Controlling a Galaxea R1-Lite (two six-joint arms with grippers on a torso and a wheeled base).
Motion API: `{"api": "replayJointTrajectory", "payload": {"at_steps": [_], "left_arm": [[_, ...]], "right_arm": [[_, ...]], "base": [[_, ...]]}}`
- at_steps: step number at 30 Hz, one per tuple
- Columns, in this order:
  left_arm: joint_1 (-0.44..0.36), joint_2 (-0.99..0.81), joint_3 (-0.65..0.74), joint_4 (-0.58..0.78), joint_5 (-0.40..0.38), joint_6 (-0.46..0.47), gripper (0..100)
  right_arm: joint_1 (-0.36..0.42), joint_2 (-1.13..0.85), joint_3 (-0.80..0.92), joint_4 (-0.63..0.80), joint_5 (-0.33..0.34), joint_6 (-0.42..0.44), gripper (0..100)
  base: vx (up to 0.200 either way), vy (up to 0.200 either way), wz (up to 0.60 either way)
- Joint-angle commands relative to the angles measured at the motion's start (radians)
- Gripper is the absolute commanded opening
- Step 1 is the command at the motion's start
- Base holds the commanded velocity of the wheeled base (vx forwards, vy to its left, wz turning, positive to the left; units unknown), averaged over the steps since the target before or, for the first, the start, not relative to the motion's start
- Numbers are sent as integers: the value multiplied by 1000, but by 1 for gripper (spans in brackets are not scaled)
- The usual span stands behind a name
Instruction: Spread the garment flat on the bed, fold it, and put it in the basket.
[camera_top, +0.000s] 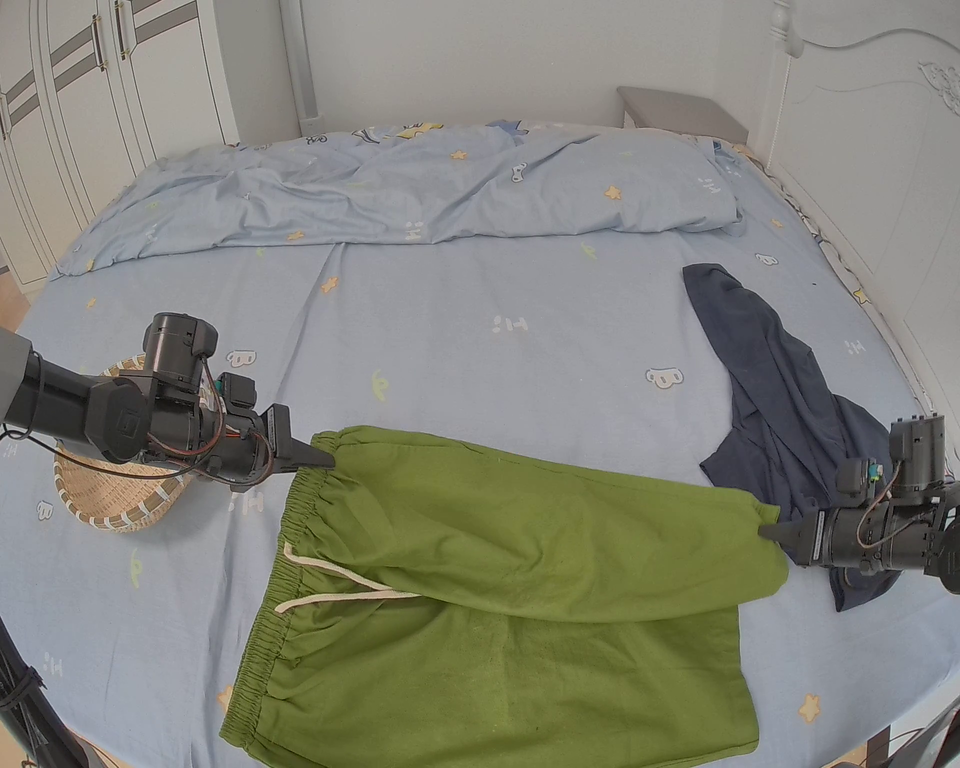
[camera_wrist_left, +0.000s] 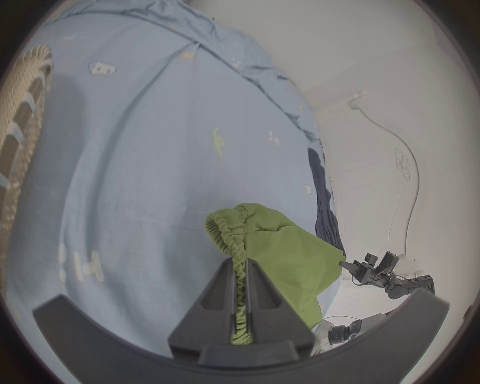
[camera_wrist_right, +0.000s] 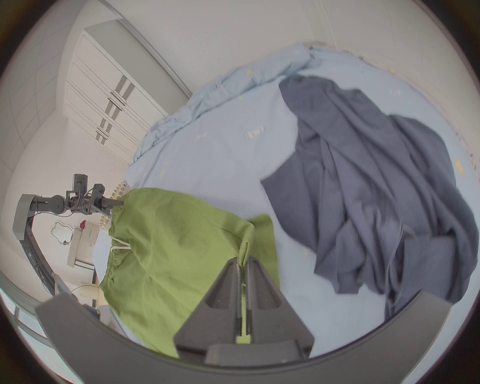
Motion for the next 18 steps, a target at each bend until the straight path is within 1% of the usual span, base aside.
{"api": "replayJointTrajectory", "payload": {"at_steps": [1, 4, 5, 6, 7, 9, 13, 15, 17, 18], "left_arm": [[33, -84, 66, -72, 1, -2, 0], [56, -98, 78, -101, 0, -1, 0], [58, -98, 78, -103, 0, -1, 0], [66, -101, 78, -109, 0, -2, 0], [66, -101, 78, -109, 0, -2, 0], [78, -98, 81, -126, 0, -1, 0], [87, -99, 93, -146, 0, -1, 0], [102, -101, 104, -170, 0, -1, 0], [109, -101, 107, -181, 0, -1, 0], [113, -101, 113, -202, 0, -1, 0]], "right_arm": [[54, -52, -87, 4, -52, 13, 0], [81, -63, -163, 68, -93, 13, 0], [83, -66, -170, 76, -96, 11, 0], [98, -87, -207, 116, -104, 11, 0], [98, -87, -207, 116, -104, 11, 0], [117, -104, -273, 159, -107, 11, 0], [124, -99, -336, 185, -108, 11, 0], [143, -96, -393, 208, -110, 11, 0], [143, -90, -419, 218, -110, 11, 0], [144, -58, -466, 234, -110, 11, 0]], "base": [[0, 0, 0], [0, 0, 0], [0, 0, 0], [0, 0, 0], [0, 0, 0], [0, 0, 0], [0, 0, 0], [0, 0, 0], [0, 0, 0], [0, 0, 0]]}}
